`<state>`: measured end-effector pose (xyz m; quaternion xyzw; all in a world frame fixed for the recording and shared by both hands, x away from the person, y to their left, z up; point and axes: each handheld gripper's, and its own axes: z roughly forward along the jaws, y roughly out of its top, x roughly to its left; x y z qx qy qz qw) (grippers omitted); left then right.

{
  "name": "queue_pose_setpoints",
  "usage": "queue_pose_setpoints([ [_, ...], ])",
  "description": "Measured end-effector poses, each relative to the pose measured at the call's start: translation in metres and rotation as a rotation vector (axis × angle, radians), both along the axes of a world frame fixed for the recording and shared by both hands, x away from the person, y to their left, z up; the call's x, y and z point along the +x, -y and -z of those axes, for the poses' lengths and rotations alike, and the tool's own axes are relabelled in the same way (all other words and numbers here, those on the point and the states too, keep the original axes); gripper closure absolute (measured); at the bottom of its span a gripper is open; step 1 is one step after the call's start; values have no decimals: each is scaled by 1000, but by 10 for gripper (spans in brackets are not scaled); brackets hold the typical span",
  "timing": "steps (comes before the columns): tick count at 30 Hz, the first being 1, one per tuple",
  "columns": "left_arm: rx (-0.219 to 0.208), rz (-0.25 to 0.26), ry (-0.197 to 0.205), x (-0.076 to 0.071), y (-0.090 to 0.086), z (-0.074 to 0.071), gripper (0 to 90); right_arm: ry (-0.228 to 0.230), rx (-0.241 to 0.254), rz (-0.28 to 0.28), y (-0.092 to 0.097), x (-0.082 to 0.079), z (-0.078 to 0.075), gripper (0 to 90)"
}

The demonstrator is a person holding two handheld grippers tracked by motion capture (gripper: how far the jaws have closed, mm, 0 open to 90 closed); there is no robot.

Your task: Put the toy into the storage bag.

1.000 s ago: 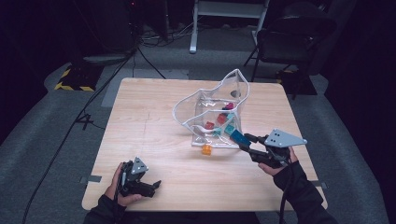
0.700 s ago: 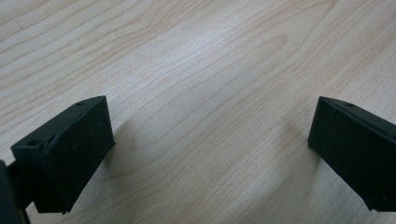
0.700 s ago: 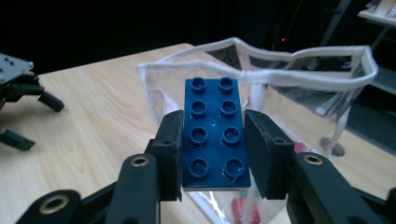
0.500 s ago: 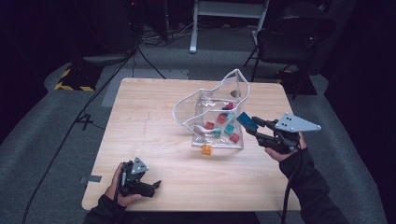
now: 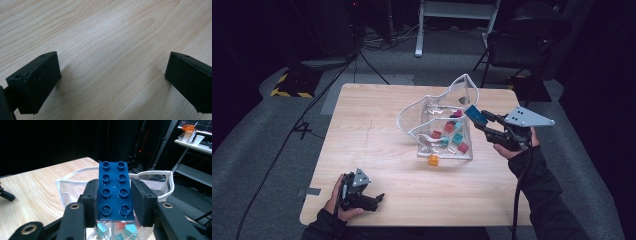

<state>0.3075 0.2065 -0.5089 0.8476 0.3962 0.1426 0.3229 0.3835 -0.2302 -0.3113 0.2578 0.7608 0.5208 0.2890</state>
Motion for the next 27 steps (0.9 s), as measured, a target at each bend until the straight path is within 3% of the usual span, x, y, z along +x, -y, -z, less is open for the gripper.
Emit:
queue_pose_setpoints([
  [12,0,0,0,0,0,0,4,5,-17,22,-24,23,-12,597],
  [27,1,0,0,0,0,0,5,-52,-64,54,-54,57,-1,597],
])
